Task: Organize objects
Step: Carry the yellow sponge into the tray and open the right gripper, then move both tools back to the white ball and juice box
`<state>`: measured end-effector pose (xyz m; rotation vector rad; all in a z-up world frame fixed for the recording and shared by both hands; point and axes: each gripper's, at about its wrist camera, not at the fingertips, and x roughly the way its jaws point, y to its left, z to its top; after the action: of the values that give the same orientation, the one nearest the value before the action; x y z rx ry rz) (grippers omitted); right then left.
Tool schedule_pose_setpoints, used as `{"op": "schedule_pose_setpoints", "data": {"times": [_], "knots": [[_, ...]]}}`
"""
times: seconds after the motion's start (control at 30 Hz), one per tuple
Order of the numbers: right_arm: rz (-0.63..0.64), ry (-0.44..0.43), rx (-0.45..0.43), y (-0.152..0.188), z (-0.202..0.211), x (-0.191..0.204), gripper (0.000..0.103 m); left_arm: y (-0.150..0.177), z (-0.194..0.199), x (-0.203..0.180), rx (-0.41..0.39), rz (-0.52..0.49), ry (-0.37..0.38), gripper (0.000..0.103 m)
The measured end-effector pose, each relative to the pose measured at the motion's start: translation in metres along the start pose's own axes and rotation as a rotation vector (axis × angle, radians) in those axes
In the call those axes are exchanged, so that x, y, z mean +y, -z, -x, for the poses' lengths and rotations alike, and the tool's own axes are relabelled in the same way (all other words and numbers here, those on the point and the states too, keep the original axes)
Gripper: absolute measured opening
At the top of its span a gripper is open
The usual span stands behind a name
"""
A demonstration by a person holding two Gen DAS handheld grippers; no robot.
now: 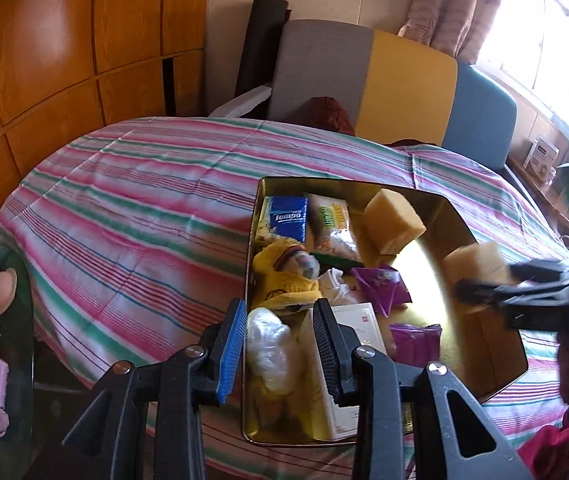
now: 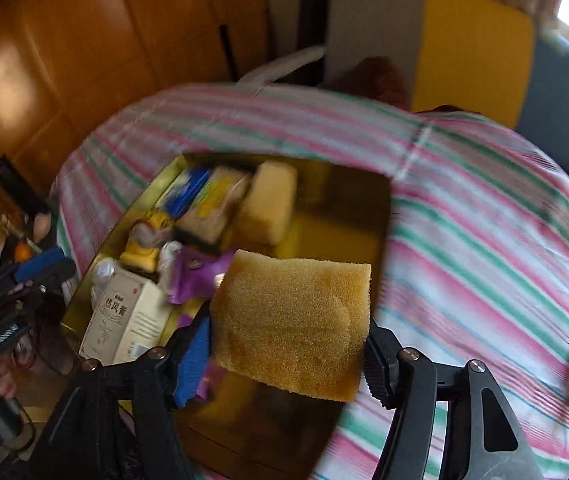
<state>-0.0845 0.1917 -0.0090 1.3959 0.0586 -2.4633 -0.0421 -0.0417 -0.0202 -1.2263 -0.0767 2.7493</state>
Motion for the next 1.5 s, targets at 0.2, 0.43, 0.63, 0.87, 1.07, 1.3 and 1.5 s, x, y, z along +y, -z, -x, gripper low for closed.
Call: {"op": "schedule_pose_setpoints", "data": {"times": [0.2,0.43,0.63,0.87,1.07,1.3,1.5], "knots": [[-0.04,-0.029,0.134,0.004,-0.057,0.021,0.069,0.003,-0.011,0.003,0.027,0.009,0.015,0.038],[-0.023,-0.081,0.137,0.012,-0.07,0.032,0.082,0.003,-0.012,0.004,0.02,0.011,0.001,0.041],[-0.08,-0.101,0.073,0.014,-0.052,0.023,0.092,0.004,-0.006,-0.004,0.008,-0.008,0.0,0.041],[-0.102,-0.068,-0.017,0.02,-0.022,0.011,0.095,0.003,0.006,-0.02,-0.026,-0.058,-0.001,0.042],[-0.08,0.0,-0.083,0.032,0.014,0.002,0.096,0.005,0.011,-0.038,-0.033,-0.104,0.013,0.042],[-0.126,0.063,-0.114,0.048,0.038,-0.037,0.096,0.009,0.013,-0.064,-0.025,-0.167,0.037,0.042],[-0.193,0.133,-0.139,0.06,0.06,-0.08,0.096,0.012,0.014,-0.091,-0.019,-0.229,0.059,0.042]]}}
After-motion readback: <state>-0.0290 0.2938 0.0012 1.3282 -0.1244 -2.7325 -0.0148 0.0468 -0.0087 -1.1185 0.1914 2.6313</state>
